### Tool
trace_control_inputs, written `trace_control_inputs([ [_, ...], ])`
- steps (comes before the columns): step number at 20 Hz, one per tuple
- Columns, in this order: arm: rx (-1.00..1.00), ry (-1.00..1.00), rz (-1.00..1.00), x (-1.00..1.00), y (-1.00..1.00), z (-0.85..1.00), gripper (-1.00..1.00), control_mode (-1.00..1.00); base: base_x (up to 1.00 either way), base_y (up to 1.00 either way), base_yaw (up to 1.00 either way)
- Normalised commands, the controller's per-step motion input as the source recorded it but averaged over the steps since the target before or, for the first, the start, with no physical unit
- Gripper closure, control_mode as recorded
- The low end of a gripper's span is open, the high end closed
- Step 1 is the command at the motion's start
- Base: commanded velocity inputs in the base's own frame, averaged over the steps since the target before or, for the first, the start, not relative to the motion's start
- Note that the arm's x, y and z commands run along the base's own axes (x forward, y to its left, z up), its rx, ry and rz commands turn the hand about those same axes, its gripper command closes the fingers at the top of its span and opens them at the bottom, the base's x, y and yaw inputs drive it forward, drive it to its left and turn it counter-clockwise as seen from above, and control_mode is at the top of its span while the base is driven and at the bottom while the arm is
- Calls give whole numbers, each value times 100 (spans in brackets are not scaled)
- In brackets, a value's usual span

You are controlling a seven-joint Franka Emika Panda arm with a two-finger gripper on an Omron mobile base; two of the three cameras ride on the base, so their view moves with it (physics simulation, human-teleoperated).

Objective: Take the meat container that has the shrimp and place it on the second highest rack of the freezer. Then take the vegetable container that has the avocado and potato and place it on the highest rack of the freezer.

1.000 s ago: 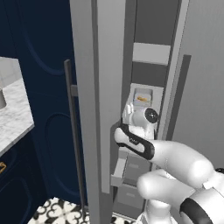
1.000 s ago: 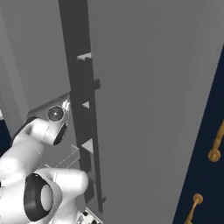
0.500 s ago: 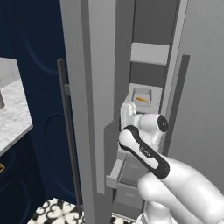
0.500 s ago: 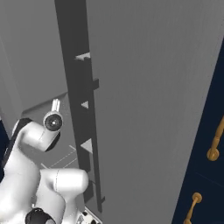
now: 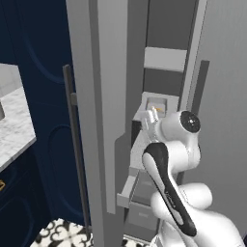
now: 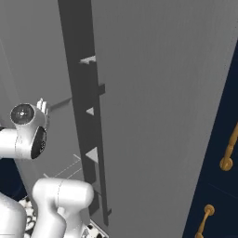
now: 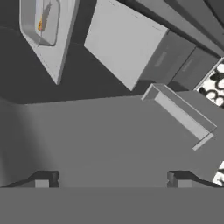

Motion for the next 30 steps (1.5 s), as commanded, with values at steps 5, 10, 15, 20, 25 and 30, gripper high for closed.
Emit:
trace_control_inputs([
  [5,-41,6,1,-98,-51,27,-100,-100,0,0,0],
  [10,-31,7,15,-71,-47,0,-100,-100,0,0,0],
  [15,-3,3,1,-8,0,-3,-100,-100,0,0,0],
  [20,0,-1,0,-16,0,-5,-100,100,-40,6,1],
  [25,0,0,0,0,0,0,-100,100,-95,89,8],
  [30,0,0,0,0,0,0,-100,100,-18,100,6],
])
